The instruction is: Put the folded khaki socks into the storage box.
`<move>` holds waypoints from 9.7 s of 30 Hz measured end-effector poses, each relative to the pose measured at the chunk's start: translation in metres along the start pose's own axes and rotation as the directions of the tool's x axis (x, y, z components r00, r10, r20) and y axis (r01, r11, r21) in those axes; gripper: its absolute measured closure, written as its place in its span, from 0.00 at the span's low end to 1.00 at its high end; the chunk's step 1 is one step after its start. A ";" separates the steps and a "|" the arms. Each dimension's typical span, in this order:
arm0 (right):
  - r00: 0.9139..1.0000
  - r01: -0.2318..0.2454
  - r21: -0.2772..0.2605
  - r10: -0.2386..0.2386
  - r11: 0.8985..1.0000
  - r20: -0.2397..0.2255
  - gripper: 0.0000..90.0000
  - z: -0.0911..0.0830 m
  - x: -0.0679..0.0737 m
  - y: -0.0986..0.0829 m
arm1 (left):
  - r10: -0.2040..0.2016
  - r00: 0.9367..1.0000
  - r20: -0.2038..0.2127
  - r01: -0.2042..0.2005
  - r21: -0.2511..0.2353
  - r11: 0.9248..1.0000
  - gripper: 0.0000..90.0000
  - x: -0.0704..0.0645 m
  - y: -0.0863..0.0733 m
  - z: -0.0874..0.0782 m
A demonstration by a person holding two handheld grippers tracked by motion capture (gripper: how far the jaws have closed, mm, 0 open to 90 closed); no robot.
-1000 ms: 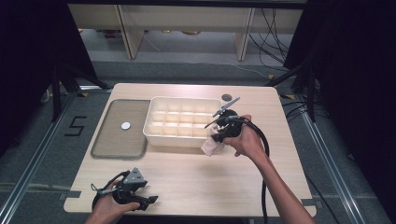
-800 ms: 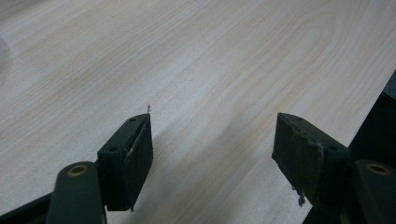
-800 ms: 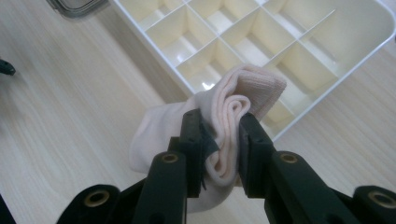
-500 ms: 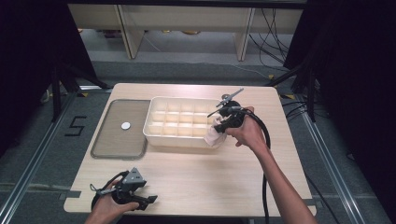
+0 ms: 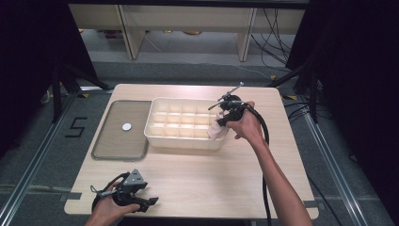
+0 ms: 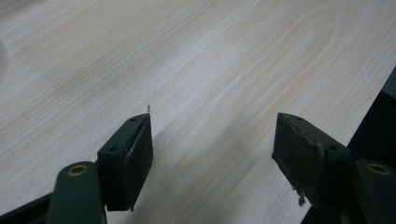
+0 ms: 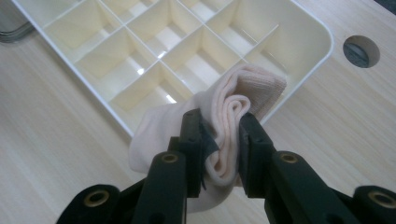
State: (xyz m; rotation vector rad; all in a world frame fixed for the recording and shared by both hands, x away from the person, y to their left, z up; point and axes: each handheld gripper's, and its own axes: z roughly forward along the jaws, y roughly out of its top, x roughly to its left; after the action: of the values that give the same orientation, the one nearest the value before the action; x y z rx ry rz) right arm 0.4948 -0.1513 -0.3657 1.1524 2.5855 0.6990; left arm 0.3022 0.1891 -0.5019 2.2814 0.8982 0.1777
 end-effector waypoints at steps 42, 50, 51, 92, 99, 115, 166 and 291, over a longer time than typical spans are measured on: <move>0.994 0.092 0.090 -0.097 0.992 0.044 0.83 0.061 0.008 -0.010 | -0.018 1.000 0.000 0.018 0.003 1.000 0.31 -0.001 -0.002 0.002; 0.996 0.081 0.094 -0.085 0.992 0.041 0.83 0.065 0.008 -0.014 | -0.005 1.000 0.011 0.005 -0.001 1.000 0.31 -0.001 -0.002 0.002; 0.995 0.085 0.095 -0.089 0.992 0.038 0.83 0.065 0.008 -0.014 | 0.005 1.000 0.009 -0.005 0.007 1.000 0.31 0.000 -0.002 0.001; 0.998 0.036 0.143 -0.029 0.989 -0.052 0.99 0.088 0.008 -0.012 | -0.010 1.000 0.015 0.010 0.009 1.000 0.31 -0.001 -0.003 0.002; 0.998 0.012 0.086 -0.006 0.996 -0.070 0.94 0.072 0.003 -0.010 | -0.022 1.000 0.009 0.022 0.011 1.000 0.31 0.000 -0.004 0.003; 0.999 -0.008 0.094 0.013 0.996 -0.045 0.96 0.075 -0.003 -0.012 | -0.017 1.000 0.015 0.017 0.016 1.000 0.31 -0.002 -0.004 0.004; 0.990 -0.057 -0.123 0.040 0.991 -0.138 0.54 0.011 0.012 -0.033 | 0.007 1.000 0.014 -0.007 0.021 1.000 0.31 0.001 -0.003 0.000; 0.976 -0.070 -0.219 0.022 0.973 -0.217 0.19 0.025 0.092 -0.213 | 0.016 1.000 -0.014 -0.016 -0.032 0.999 0.27 -0.002 -0.002 0.001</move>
State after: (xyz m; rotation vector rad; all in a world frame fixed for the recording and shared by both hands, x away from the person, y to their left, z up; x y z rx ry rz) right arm 0.3075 -0.1972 -0.4965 1.1229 2.5676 1.1530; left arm 0.2999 0.1886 -0.5037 2.2602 0.8785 0.2141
